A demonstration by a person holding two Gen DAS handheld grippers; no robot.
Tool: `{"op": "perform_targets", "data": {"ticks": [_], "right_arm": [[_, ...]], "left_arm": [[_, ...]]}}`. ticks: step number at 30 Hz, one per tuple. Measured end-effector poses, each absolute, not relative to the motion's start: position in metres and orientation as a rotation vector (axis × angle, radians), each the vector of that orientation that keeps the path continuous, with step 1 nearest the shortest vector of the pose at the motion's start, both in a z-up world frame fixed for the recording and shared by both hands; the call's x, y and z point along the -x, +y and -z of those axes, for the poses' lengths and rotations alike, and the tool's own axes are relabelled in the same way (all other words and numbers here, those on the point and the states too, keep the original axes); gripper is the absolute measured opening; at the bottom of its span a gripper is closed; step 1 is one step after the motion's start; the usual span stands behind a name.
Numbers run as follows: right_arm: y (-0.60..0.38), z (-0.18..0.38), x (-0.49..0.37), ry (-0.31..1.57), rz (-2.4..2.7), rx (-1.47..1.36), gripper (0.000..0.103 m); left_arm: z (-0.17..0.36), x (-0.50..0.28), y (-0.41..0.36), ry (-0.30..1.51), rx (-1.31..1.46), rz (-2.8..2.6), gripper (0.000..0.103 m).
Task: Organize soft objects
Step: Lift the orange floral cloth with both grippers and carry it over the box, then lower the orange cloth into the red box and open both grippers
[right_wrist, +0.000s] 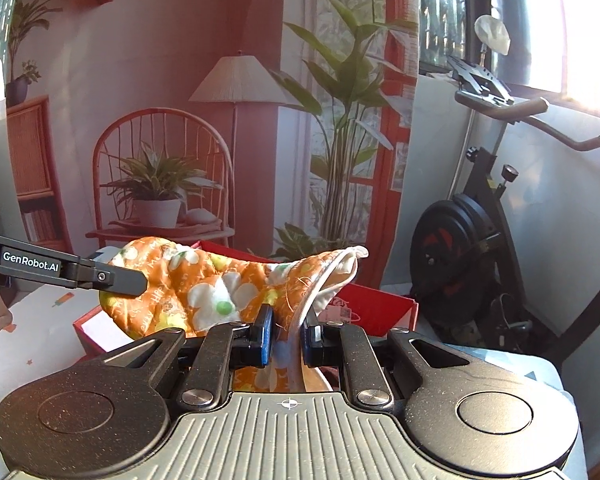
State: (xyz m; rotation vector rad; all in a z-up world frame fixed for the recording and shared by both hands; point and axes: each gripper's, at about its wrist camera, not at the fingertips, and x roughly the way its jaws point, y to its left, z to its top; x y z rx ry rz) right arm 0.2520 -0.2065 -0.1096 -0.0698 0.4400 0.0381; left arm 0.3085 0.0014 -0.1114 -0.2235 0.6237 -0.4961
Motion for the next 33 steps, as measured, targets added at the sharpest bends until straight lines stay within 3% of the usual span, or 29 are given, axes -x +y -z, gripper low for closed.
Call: {"op": "perform_targets", "data": {"ticks": [19, 33], "right_arm": [[-0.213, 0.156, -0.322, 0.507, 0.036, 0.113, 0.013], [-0.207, 0.199, -0.336, 0.788, -0.002, -0.060, 0.013]], "left_arm": [[0.136, -0.357, -0.013, 0.657, 0.184, 0.444, 0.018], [0.158, -0.365, -0.027, 0.794, 0.037, 0.479, 0.018]]}}
